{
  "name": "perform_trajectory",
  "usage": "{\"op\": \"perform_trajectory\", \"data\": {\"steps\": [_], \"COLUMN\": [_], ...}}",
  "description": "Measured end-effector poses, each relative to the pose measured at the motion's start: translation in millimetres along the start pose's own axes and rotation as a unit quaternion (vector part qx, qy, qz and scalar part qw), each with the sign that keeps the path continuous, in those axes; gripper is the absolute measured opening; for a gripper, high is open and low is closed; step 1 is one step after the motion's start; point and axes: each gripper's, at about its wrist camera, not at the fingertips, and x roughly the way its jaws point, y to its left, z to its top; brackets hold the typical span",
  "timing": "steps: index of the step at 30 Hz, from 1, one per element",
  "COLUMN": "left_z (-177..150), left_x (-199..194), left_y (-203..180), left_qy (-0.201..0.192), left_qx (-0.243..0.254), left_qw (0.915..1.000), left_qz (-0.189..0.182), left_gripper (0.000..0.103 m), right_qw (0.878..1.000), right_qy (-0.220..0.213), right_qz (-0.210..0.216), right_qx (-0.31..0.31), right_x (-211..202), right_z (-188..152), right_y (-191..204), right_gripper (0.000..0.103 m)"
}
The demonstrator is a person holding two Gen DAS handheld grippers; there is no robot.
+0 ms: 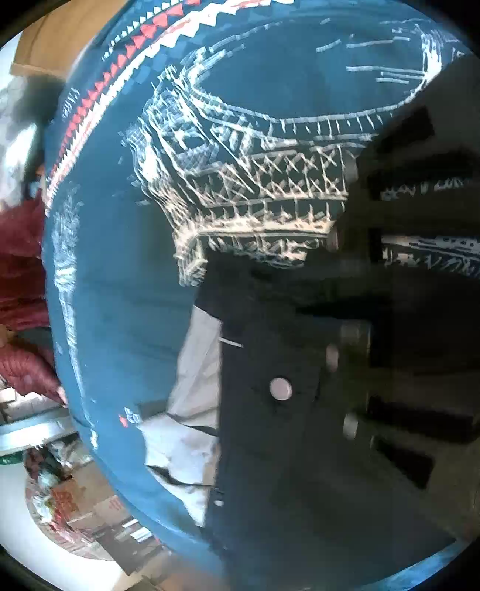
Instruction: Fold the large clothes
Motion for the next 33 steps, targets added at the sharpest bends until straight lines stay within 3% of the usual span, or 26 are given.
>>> {"op": "perform_trajectory", "data": {"steps": [2,4,8,11,13,14,17,18,19,20,21,22,24,25,27,30,33], "left_z": [3.1,14.6,36.6,36.0,20.6,16.5,19.0,16.6,6.8,-3.5,-18.9,-37.9,-80.5,-102.0,-122.9,-134.2,-138.1], "left_x": [-12.2,-36.1,-52.8,-17.0,34.8,43.3,4.9,-15.2,-46.7,-63.2,-79.4,-90.7,-98.4,-90.8,-77.0,-86.9,-120.1], "left_y": [-7.5,-12.2,-19.9,-12.2,4.7,8.9,-4.8,-15.9,-33.6,-44.9,-60.7,-76.9,-99.8,-101.7,-86.7,-18.5,57.9], "left_qy": [-0.024,-0.061,-0.096,-0.058,0.032,0.048,0.009,-0.008,-0.033,-0.042,-0.044,-0.039,-0.026,-0.001,0.037,0.032,-0.004], "left_qx": [0.011,0.004,0.016,0.024,0.008,0.000,0.004,0.017,0.029,0.035,0.046,0.061,0.078,0.074,0.049,-0.044,-0.135], "left_qw": [0.9996,0.9981,0.9953,0.9976,0.9979,0.9973,0.9980,0.9986,0.9990,0.9984,0.9969,0.9938,0.9882,0.9880,0.9928,0.9937,0.9907], "left_qz": [0.007,-0.012,-0.006,0.030,0.056,0.056,0.062,0.050,0.012,-0.014,-0.047,-0.084,-0.129,-0.136,-0.103,-0.097,-0.018], "left_gripper": [0.006,0.006,0.006,0.007,0.011,0.012,0.010,0.008,0.008,0.010,0.017,0.027,0.038,0.038,0.034,0.006,0.004], "right_qw": [0.999,0.998,0.996,0.998,0.998,0.998,1.000,0.999,0.997,0.994,0.987,0.983,0.975,0.975,0.978,0.985,0.989], "right_qy": [-0.032,-0.061,-0.073,-0.016,0.027,0.033,-0.025,-0.051,-0.064,-0.068,-0.054,-0.039,0.002,0.016,0.032,0.024,0.035], "right_qz": [0.014,0.031,0.046,0.057,0.046,0.039,0.007,0.014,0.040,0.085,0.149,0.178,0.224,0.221,0.205,0.167,0.125], "right_qx": [-0.001,-0.008,0.003,0.025,0.028,0.032,0.012,0.006,0.012,0.022,0.027,0.024,0.005,-0.001,0.004,0.033,0.070], "right_x": [-19.8,-38.6,-33.9,13.4,38.1,38.9,-16.4,-42.5,-62.5,-78.3,-87.1,-87.4,-78.0,-71.2,-62.6,-71.1,-84.5], "right_z": [5.5,14.7,37.1,39.4,28.6,25.0,17.7,10.5,0.2,-14.5,-35.3,-48.0,-75.4,-87.3,-101.7,-108.6,-114.8], "right_y": [3.4,7.2,-1.8,-15.0,-16.6,-16.9,-2.5,6.9,16.0,28.3,49.0,63.4,98.3,108.3,106.1,65.1,9.0], "right_gripper": [0.008,0.008,0.008,0.010,0.014,0.016,0.022,0.025,0.035,0.041,0.042,0.042,0.043,0.043,0.041,0.041,0.041]}}
